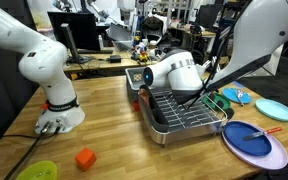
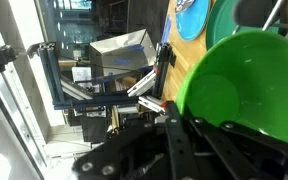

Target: Flip the green bowl over

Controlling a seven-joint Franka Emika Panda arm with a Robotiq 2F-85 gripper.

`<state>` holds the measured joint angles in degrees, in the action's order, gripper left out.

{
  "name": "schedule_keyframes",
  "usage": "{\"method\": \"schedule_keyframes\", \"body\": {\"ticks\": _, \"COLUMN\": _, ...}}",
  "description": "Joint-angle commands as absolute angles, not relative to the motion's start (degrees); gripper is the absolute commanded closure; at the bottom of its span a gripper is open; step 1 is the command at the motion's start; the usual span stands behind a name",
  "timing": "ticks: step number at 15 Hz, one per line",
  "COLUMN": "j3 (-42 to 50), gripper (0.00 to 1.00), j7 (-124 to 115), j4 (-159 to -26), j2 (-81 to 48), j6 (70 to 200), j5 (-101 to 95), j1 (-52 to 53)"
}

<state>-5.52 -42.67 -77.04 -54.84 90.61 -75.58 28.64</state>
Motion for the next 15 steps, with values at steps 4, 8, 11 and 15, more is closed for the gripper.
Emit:
{"method": "schedule_keyframes", "body": {"ticks": 4, "j3": -5.74, "gripper": 0.99, "j7": -38.16, "j4": -68.54, "j2": -62.59, "j6": 87.05, "j5": -73.43, "j1": 28.87}}
{"method": "schedule_keyframes", "body": {"ticks": 8, "j3": -5.78, "gripper": 0.99, "j7": -36.73, "j4": -65.32, "j2": -64.69, "j6": 85.41, "j5": -73.03, "j1": 29.25}}
{"method": "schedule_keyframes", "body": {"ticks": 11, "j3": -6.54, "gripper": 0.93, "j7": -34.99, "j4": -64.14, "j2": -65.05, "j6": 85.82, "j5": -71.64, "j1": 28.92}}
{"method": "schedule_keyframes", "body": {"ticks": 15, "j3": -9.04, "gripper": 0.57, "j7": -30.09, "j4": -65.64, "j2": -63.38, "j6": 89.56, "j5": -69.52, "j1": 27.45}}
